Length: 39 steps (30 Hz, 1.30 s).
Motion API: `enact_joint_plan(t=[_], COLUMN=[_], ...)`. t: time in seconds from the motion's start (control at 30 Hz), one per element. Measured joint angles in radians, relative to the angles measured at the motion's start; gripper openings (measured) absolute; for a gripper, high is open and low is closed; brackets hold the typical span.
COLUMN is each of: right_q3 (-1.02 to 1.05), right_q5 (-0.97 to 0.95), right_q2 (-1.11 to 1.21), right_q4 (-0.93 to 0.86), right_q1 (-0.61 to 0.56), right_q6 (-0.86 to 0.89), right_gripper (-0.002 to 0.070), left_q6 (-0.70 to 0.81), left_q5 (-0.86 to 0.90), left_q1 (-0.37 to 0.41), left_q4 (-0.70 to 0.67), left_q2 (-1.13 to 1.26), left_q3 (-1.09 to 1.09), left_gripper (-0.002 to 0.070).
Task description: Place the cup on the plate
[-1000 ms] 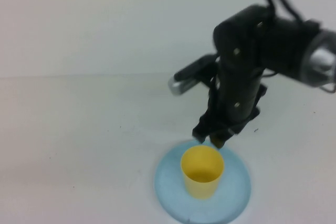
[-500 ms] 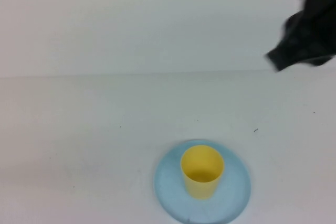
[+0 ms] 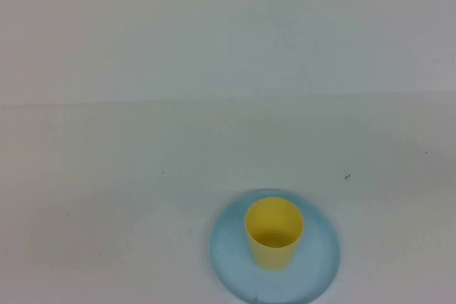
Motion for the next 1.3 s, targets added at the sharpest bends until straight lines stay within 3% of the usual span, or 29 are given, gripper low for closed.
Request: enact_joint_plan(t=[0.17,0.37,0.53,0.63,0.77,0.87,1.0,1.17,1.3], right_q3=[0.215,0.293,0.300,0.307,0.373,0.457,0.581,0.713,0.815], right_q5=[-0.035,0.124,0.136,0.082,-0.140,-0.362,-0.562,-0.641,-0.645], right_q2=[-0.175,-0.271,-0.271,-0.273,-0.310,-0.362,-0.452,-0.560,-0.623], right_q4=[-0.002,-0.023,-0.023,-0.013,0.006,0.011,0.011,0.011,0.011], right_q1=[0.000,0.000,0.000,0.000,-0.012,-0.085,-0.292,-0.538,-0.657], right_q6=[-0.022,-0.022,-0.022,0.011,0.023,0.025,0.027,0.027,0.029], right_gripper=[0.0001,0.0001,0.0001,0.0001,0.0001,0.0001,0.0001,0.0001,0.0001], left_q6=[-0.004,-0.008,-0.008,-0.008,-0.008,-0.008,-0.008,-0.008,-0.008], left_q5=[-0.072,-0.105,-0.187,-0.239,-0.306,-0.345,-0.415,-0.466,-0.489], left_q1=[0.095,0.103,0.129,0.132,0.132,0.132,0.132,0.132,0.132], left_q4=[-0.015,-0.035,-0.076,-0.078,-0.078,-0.078,-0.073,-0.062,-0.015], left_q2=[-0.030,-0.144,-0.236,-0.281,-0.280,-0.280,-0.280,-0.280,-0.280], left_q3=[0.000,0.005,0.063,0.119,0.194,0.240,0.296,0.335,0.361], left_gripper=[0.0000,0.0000,0.0000,0.0000,0.0000,0.0000,0.0000,0.0000,0.0000])
